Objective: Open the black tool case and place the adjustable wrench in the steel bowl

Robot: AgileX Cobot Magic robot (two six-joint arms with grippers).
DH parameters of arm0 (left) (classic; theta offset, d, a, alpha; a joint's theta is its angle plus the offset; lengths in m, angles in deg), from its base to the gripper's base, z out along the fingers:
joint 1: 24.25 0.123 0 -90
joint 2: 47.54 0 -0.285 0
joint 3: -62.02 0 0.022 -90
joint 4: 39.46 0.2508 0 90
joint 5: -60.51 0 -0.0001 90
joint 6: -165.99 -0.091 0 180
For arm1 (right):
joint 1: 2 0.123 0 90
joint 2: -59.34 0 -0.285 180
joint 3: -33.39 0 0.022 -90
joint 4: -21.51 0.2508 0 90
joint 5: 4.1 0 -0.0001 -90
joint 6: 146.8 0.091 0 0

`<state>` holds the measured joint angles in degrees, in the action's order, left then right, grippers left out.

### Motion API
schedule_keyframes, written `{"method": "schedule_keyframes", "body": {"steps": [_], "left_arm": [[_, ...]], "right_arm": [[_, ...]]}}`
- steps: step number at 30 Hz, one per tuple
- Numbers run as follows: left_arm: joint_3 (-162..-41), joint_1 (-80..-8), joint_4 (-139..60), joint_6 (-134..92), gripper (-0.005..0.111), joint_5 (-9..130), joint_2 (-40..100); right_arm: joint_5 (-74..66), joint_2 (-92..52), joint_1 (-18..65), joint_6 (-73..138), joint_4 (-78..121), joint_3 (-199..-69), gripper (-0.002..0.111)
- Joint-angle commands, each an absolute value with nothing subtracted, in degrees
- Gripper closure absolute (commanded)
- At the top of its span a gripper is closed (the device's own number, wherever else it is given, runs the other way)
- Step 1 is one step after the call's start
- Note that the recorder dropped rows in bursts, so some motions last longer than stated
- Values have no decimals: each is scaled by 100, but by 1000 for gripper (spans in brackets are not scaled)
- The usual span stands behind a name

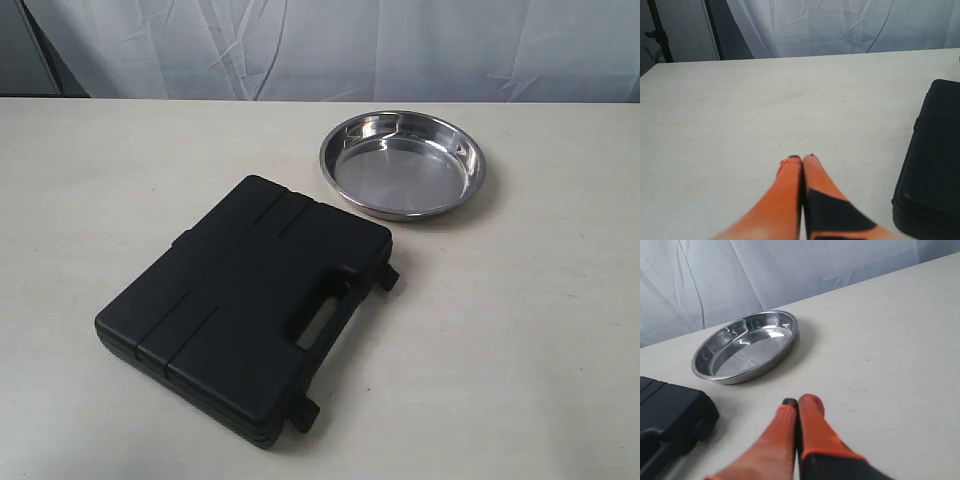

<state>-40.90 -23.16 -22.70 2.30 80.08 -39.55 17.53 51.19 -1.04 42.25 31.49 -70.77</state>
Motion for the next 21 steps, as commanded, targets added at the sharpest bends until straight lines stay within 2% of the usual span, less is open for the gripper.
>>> {"method": "schedule_keyframes", "body": {"steps": [1, 15, 17, 21], "left_arm": [[-4077, -2327, -2265, 236, 107, 7986, -3975], [-4077, -2327, -2265, 236, 107, 7975, -3975], [-4077, -2327, -2265, 236, 107, 7975, -3975], [-4077, -2327, -2265, 236, 107, 7975, -3975]], "right_arm": [[1662, 5156, -131, 4215, 3147, -7054, 108], [1591, 5156, -131, 4203, 3071, -7054, 108], [1245, 5156, -131, 4203, 3130, -7054, 108], [-74, 5156, -131, 4220, 4946, -7054, 108]]}}
